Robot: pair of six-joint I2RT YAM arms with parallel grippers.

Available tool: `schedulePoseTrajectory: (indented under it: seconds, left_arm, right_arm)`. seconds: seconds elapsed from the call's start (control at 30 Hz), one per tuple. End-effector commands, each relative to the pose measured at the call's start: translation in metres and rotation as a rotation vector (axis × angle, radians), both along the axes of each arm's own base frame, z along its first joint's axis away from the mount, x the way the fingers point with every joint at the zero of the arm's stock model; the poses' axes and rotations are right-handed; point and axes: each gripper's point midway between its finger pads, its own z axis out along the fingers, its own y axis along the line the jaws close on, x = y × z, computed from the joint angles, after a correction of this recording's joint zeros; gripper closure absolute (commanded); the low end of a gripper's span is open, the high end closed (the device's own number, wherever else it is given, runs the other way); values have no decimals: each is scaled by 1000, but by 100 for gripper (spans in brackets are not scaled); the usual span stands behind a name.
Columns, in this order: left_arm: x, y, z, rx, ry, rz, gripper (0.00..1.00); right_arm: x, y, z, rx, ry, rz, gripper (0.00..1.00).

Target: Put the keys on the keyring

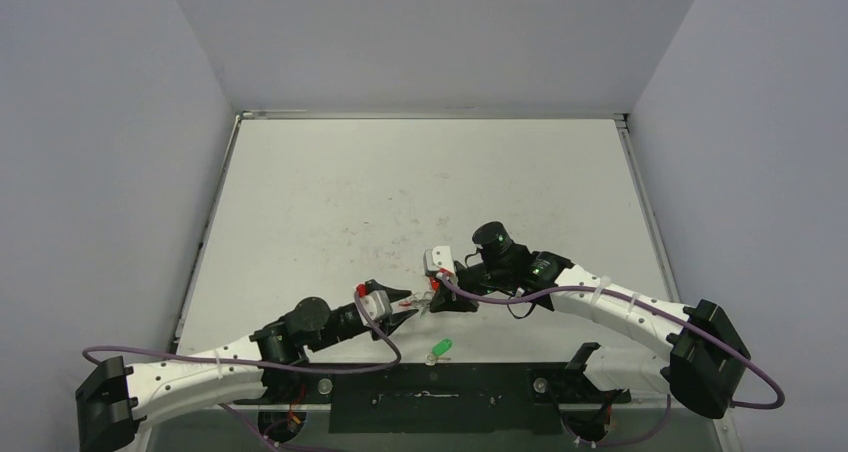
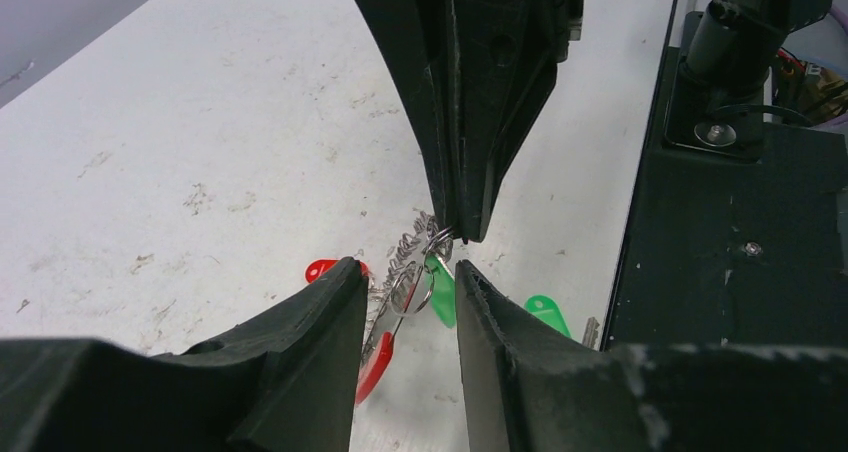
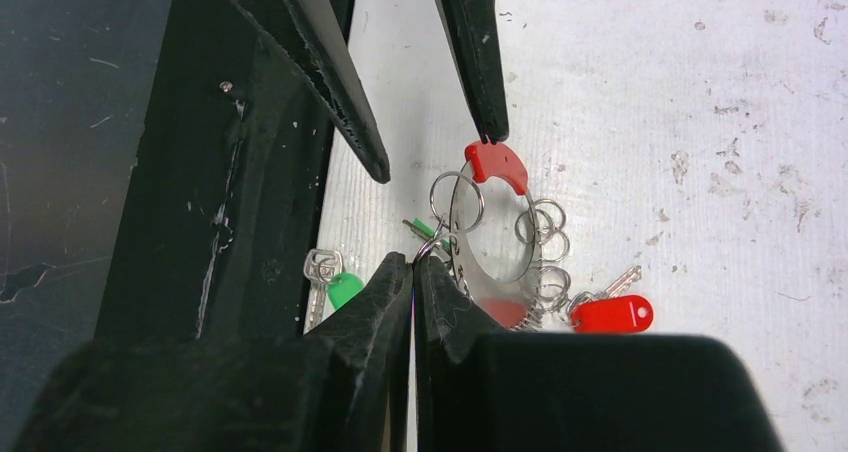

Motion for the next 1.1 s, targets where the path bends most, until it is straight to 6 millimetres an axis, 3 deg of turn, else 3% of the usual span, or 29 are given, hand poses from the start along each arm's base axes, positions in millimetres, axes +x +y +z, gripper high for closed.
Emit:
schedulePoseTrajectory:
  seconds: [0.0, 0.73, 0.87, 1.0, 1.07]
  left_arm:
    - [-5, -4, 27, -98, -77, -44, 64]
    - [4, -28, 23, -42, -91, -63, 66]
    - [4, -28, 23, -44, -95, -64, 75]
    - [3, -28, 20, -32, -98, -72, 95]
    - [2, -28, 17, -21, -94, -76, 100]
  right_arm:
    - [0, 6, 21, 69, -32, 21, 100]
    - [-2, 6, 20, 66, -15, 25, 100]
    - [-1, 6, 20, 66, -17, 21, 100]
    - [-1, 6, 20, 66, -19, 21, 100]
    - [-1, 6, 21, 67, -21, 18, 100]
